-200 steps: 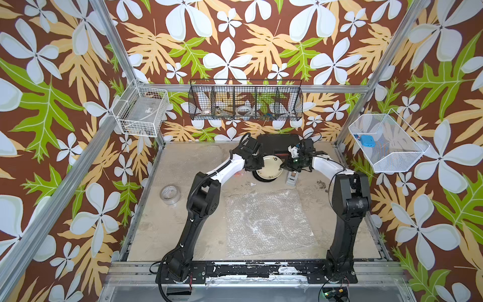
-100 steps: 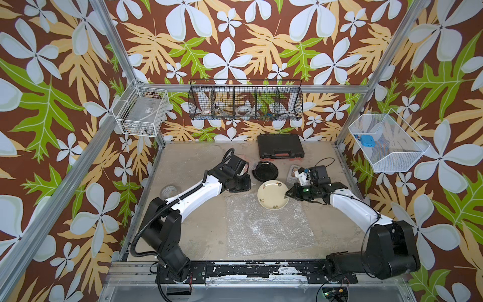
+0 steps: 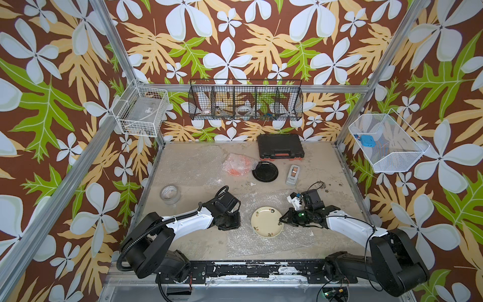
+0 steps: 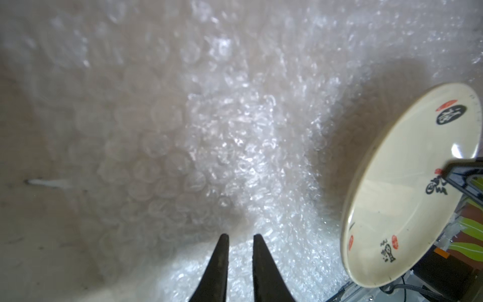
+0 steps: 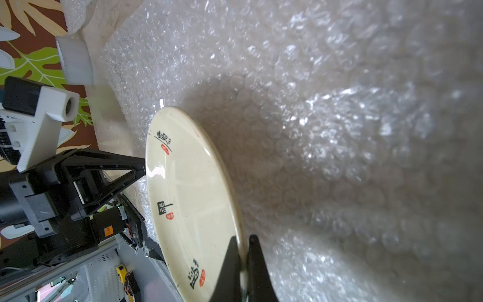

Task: Wrap dinner plates in bubble wrap
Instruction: Place the plate on the bubble wrap, then wrap the plate in the bubble wrap.

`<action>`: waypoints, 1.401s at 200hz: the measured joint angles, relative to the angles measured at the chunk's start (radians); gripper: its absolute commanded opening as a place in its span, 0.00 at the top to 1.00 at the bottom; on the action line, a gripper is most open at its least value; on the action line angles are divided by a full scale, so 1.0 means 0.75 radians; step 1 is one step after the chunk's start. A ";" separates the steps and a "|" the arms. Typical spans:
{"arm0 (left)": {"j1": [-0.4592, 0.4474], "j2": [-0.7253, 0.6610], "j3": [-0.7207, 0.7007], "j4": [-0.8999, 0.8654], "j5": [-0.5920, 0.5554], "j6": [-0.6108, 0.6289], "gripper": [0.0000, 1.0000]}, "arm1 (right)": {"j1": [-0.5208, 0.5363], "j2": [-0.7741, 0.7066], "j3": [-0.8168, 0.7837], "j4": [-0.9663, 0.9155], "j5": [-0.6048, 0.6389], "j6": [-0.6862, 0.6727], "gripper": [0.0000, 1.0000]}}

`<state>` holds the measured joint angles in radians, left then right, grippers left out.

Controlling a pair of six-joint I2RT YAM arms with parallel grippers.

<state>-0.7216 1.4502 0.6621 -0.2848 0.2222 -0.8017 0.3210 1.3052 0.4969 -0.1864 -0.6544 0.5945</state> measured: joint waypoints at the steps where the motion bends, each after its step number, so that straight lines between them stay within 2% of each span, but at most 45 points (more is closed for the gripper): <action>1: -0.001 0.002 0.000 0.000 -0.002 0.000 0.81 | 0.000 0.003 0.000 0.002 0.000 0.000 0.96; 25: 0.001 0.037 0.010 0.016 -0.023 0.001 0.82 | 0.001 0.076 -0.014 0.035 0.008 -0.006 0.67; 40: 0.016 0.050 0.017 0.032 -0.031 0.025 0.81 | 0.001 0.062 -0.011 0.005 0.033 -0.025 0.58; 61: 0.071 0.047 0.012 0.043 -0.054 0.055 0.81 | 0.001 -0.040 0.022 -0.053 0.110 -0.035 0.51; 97: 0.227 -0.017 -0.008 -0.038 -0.126 0.138 0.81 | 0.058 -0.181 0.133 -0.130 0.155 -0.120 0.50; 117: 0.300 -0.055 -0.004 -0.122 -0.175 0.186 0.77 | 0.208 -0.189 0.181 -0.151 0.188 -0.210 0.51; 128: 0.314 -0.078 0.015 -0.167 -0.193 0.209 0.74 | 0.341 -0.173 0.224 -0.175 0.235 -0.273 0.51; 154: 0.314 -0.159 0.081 -0.225 -0.143 0.244 0.70 | 0.656 -0.096 0.333 -0.191 0.395 -0.470 0.50; 184: 0.314 -0.237 0.125 -0.266 -0.101 0.262 0.69 | 1.001 -0.021 0.385 -0.205 0.596 -0.770 0.45; 214: 0.314 -0.256 0.105 -0.281 -0.065 0.261 0.69 | 1.197 0.100 0.393 -0.222 0.812 -1.025 0.39; 222: 0.314 -0.255 0.085 -0.281 -0.048 0.257 0.66 | 1.229 0.129 0.384 -0.227 0.856 -1.072 0.39; 247: 0.315 -0.256 0.000 -0.237 0.024 0.217 0.65 | 1.265 0.217 0.362 -0.229 0.987 -1.171 0.44; 260: 0.315 -0.262 -0.063 -0.180 0.070 0.182 0.67 | 1.274 0.240 0.360 -0.220 1.028 -1.204 0.60; 280: 0.314 -0.269 -0.152 -0.114 0.120 0.124 0.68 | 1.297 0.235 0.358 -0.209 1.055 -1.232 0.89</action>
<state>-0.4858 1.2484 0.5480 -0.3702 0.3122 -0.7090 1.2934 1.4815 0.7650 -0.3431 0.1368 -0.3294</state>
